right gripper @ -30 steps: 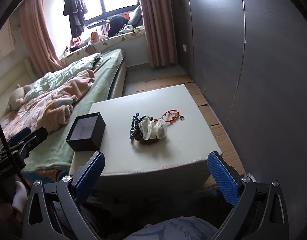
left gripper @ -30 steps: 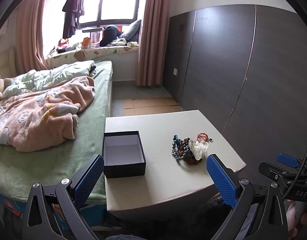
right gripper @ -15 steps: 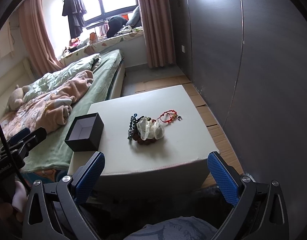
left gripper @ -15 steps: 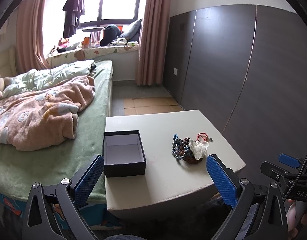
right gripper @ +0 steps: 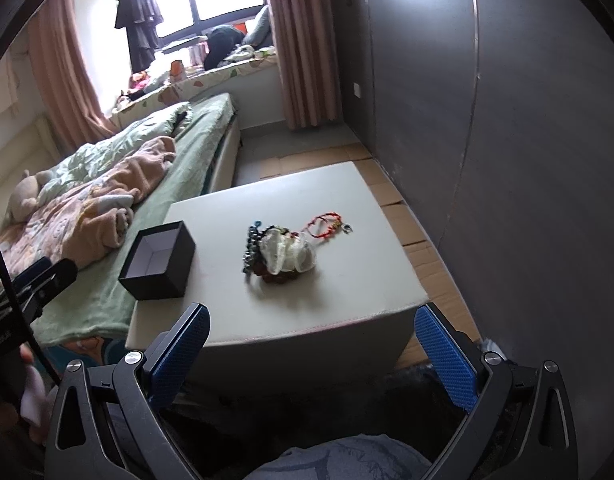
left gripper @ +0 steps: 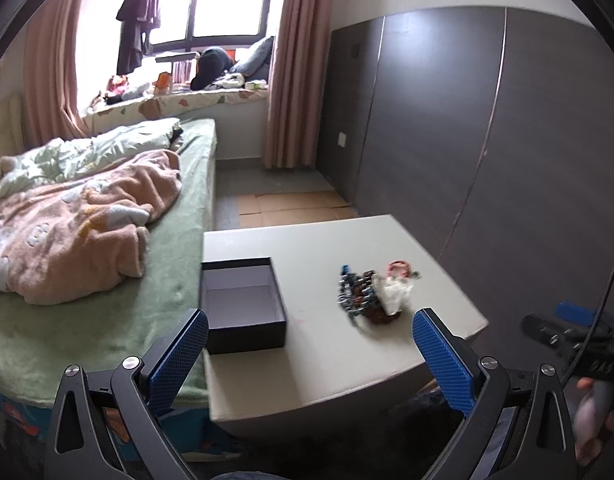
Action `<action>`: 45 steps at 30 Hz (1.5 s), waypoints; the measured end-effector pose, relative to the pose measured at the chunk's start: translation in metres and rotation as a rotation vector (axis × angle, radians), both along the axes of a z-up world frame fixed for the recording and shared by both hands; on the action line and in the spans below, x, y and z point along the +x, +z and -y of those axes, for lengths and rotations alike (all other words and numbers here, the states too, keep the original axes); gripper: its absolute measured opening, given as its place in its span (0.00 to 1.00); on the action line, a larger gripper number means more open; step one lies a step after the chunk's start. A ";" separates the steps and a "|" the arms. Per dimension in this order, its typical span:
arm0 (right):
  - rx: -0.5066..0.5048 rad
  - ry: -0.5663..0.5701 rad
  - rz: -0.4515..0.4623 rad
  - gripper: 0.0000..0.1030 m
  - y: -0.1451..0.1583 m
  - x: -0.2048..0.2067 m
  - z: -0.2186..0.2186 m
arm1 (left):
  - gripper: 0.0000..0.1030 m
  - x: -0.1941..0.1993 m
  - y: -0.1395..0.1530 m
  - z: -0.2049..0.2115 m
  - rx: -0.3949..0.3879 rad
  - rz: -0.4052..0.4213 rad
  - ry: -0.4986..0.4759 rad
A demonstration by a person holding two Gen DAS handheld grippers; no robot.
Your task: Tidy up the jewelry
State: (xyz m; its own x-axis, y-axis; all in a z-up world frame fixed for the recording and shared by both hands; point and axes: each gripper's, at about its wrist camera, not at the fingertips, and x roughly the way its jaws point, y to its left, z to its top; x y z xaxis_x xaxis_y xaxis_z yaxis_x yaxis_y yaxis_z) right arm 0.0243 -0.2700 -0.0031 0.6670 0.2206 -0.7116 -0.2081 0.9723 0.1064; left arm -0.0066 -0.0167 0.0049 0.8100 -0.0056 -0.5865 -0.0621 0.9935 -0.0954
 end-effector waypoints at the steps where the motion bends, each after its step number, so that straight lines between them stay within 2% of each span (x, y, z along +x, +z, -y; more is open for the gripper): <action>1: -0.010 -0.001 -0.002 1.00 0.001 0.002 0.002 | 0.99 0.001 0.000 -0.002 0.000 -0.007 -0.004; 6: 0.034 -0.021 -0.013 1.00 0.006 0.010 0.016 | 0.96 0.008 0.005 -0.012 -0.025 -0.027 -0.019; 11: 0.071 -0.032 -0.005 1.00 0.016 0.023 0.023 | 0.96 0.019 0.014 -0.013 -0.017 -0.015 -0.024; 19: 0.135 -0.066 -0.014 1.00 0.023 0.059 0.031 | 0.95 0.062 0.016 0.002 -0.002 -0.050 -0.057; 25: 0.184 -0.063 -0.054 0.99 0.019 0.094 0.026 | 0.84 0.100 0.006 0.012 -0.026 -0.120 -0.099; 27: 0.198 -0.068 -0.073 0.99 0.016 0.104 0.024 | 0.76 0.115 0.000 0.015 -0.042 -0.150 -0.109; 30: 0.211 -0.082 -0.109 0.97 0.006 0.122 0.021 | 0.70 0.136 -0.012 0.019 -0.072 -0.200 -0.121; 34: 0.277 -0.096 -0.140 0.83 -0.013 0.135 0.026 | 0.62 0.158 -0.027 0.030 -0.091 -0.262 -0.151; 45: 0.364 -0.214 -0.251 0.83 -0.071 0.164 0.065 | 0.62 0.207 -0.074 0.088 -0.054 -0.433 -0.286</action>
